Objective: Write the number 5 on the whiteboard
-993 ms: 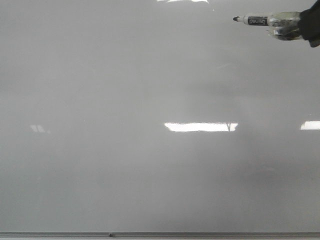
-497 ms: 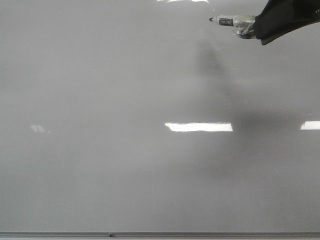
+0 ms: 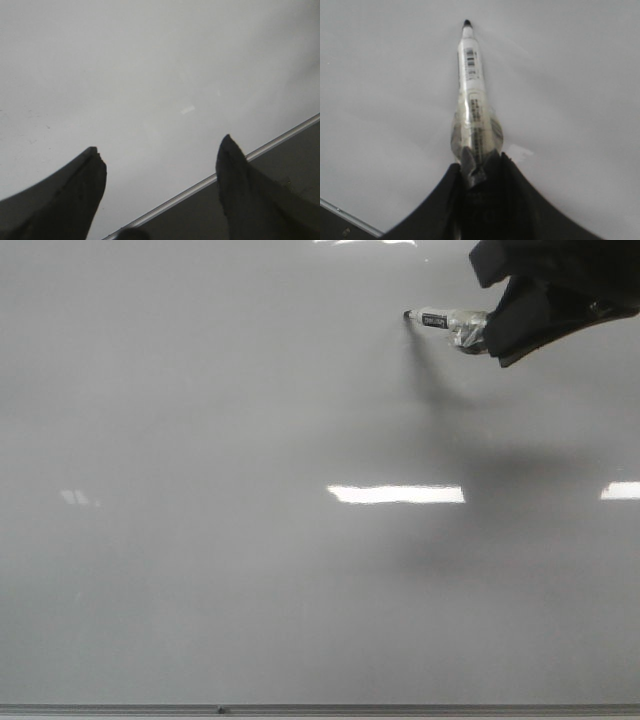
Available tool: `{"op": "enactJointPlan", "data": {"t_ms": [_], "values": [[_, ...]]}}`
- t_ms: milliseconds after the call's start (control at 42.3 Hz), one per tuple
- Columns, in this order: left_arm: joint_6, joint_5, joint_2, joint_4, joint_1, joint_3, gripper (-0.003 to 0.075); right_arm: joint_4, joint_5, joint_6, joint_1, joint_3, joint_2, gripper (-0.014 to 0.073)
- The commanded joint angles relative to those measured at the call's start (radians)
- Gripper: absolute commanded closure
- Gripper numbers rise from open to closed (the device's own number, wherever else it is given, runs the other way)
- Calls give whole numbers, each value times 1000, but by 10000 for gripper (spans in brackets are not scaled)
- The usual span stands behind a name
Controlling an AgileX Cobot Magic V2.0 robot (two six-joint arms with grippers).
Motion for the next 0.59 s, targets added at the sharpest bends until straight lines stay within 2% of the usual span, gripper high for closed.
{"op": "enactJointPlan", "data": {"t_ms": [0,378,567], "values": [[-11,-75,-3,-17,4,-26,258,-6,-25,-10,-2,-33,10,662],[-11,-88,-3,-17,4,-26,258,-6,23,-43,-1,-33,26,662],[-11,-88,-3,-17,4,-26,258,-6,22,-42,-35,-33,14,662]]}}
